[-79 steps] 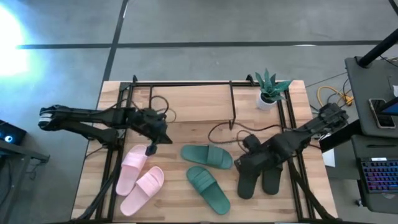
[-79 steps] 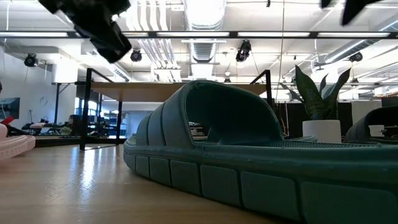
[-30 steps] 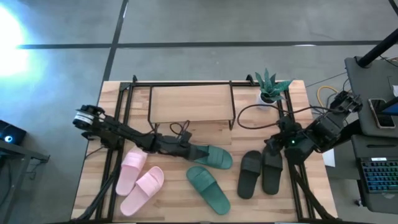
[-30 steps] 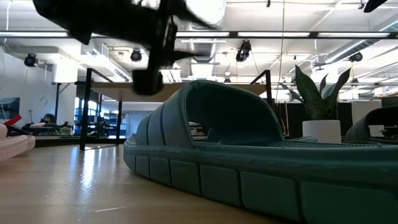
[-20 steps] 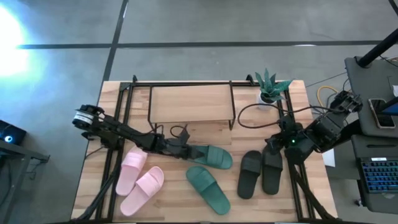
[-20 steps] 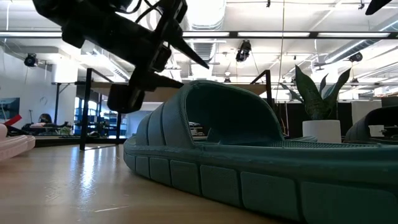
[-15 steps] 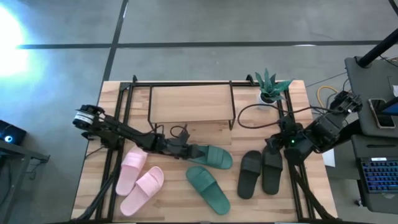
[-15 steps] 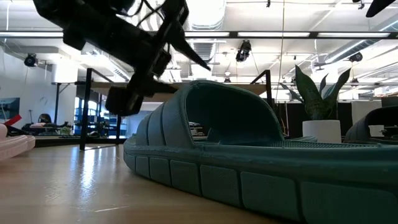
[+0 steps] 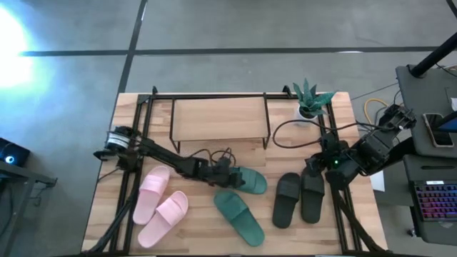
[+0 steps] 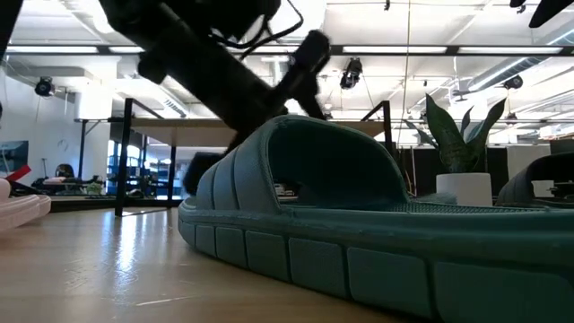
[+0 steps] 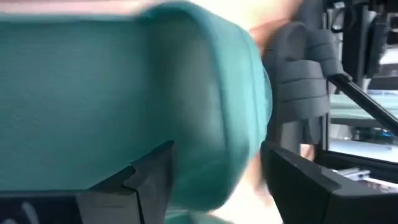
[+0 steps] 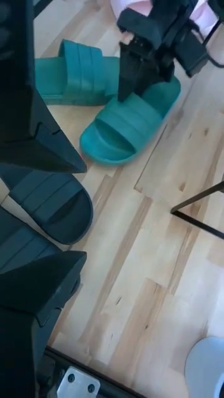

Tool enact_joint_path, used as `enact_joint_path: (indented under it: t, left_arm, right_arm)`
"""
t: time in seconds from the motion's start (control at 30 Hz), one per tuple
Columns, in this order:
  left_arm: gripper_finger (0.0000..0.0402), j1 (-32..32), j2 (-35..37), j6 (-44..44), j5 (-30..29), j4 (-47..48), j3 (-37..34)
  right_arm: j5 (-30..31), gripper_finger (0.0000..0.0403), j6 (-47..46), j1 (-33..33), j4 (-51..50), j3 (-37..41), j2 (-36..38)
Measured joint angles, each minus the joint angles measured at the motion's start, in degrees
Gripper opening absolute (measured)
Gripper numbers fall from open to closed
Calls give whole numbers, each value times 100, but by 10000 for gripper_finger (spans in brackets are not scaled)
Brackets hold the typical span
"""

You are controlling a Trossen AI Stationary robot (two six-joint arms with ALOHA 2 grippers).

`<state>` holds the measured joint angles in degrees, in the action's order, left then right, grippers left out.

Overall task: Pick and place slides into the shelf
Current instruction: Put the top green slide on the shelf

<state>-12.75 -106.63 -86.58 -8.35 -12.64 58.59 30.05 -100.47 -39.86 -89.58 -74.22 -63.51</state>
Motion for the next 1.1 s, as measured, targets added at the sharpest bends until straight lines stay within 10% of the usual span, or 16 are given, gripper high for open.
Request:
enact_joint_path:
  t: [0.4, 0.77, 1.1]
  left_arm:
    - [192, 181, -361, 491, -38, -386, 415]
    - [14, 228, -363, 587, -83, -286, 360]
    - [1, -422, 756, -11, -277, 723, 358]
  right_arm:
    - [-40, 208, 182, 0, -41, 8, -2]
    - [-40, 208, 258, 2, -42, 13, 7]
    - [-45, 208, 479, 0, -42, 15, 38]
